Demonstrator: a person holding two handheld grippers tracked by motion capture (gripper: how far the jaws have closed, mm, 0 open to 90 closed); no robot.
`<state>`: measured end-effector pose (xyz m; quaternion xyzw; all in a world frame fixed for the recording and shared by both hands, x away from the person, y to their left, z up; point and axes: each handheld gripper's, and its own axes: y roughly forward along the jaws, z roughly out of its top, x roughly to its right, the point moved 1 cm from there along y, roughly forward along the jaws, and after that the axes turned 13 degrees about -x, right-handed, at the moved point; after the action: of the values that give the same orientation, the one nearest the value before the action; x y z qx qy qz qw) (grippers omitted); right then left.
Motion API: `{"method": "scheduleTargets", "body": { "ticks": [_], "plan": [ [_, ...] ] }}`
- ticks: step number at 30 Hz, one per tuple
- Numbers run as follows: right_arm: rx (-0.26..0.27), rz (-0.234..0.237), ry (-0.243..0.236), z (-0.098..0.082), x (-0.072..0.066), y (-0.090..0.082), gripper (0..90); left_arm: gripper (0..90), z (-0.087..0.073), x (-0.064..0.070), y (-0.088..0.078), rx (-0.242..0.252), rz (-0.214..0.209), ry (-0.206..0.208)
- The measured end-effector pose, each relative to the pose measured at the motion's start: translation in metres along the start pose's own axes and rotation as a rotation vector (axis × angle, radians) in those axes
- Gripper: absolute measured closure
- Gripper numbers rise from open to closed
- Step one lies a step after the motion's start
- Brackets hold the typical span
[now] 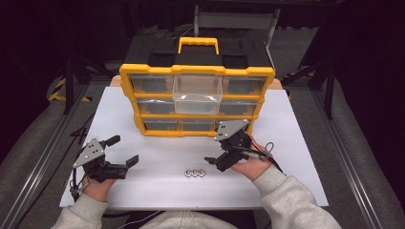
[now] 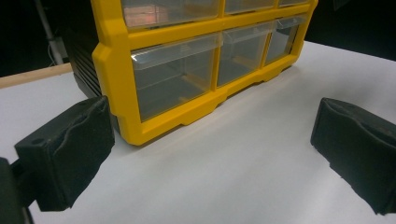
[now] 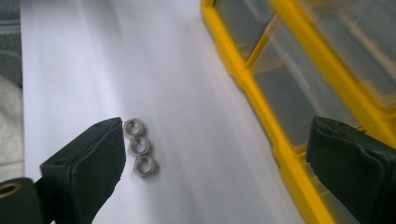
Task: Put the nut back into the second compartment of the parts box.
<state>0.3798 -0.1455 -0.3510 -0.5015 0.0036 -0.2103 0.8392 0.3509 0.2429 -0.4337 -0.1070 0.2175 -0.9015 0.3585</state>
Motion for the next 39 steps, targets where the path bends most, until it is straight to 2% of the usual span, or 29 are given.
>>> {"method": "scheduleTargets", "body": {
  "ticks": [1,5,11,17,20,23,29,32,38,39],
  "plan": [
    [-0.039,0.022,-0.015,0.004,-0.002,0.001,5.4,0.4,0.0,0.0,0.0,0.001,-0.001,0.001],
    [-0.081,0.038,-0.035,0.008,-0.004,0.004,5.8,0.7,0.0,0.0,0.001,0.001,-0.002,0.004],
    [-0.176,0.076,-0.066,0.016,-0.006,0.015,6.6,0.7,0.0,0.001,0.0,-0.001,-0.004,-0.001],
    [-0.261,0.131,-0.096,0.018,-0.014,0.033,7.9,0.7,0.0,0.001,0.001,-0.006,-0.002,0.003],
    [-0.305,0.173,-0.114,0.017,-0.021,0.044,10.9,1.2,-0.001,0.001,0.0,-0.008,0.0,0.01],
    [-0.322,0.189,-0.123,0.016,-0.024,0.051,12.9,1.2,-0.001,0.001,-0.001,-0.007,0.001,0.008],
    [-0.397,0.209,-0.16,0.012,-0.033,0.072,25.3,1.3,-0.002,0.001,-0.003,-0.006,-0.001,0.007],
    [-0.413,0.227,-0.156,0.01,-0.038,0.079,32.8,1.5,-0.002,0.002,-0.003,-0.005,-0.002,0.011],
    [-0.456,0.225,-0.147,0.008,-0.037,0.088,45.7,1.5,-0.002,0.002,-0.002,-0.008,-0.003,0.012],
    [-0.456,0.225,-0.147,0.008,-0.037,0.088,45.7,1.5,-0.002,0.002,-0.002,-0.008,-0.003,0.012]
  ]
}}
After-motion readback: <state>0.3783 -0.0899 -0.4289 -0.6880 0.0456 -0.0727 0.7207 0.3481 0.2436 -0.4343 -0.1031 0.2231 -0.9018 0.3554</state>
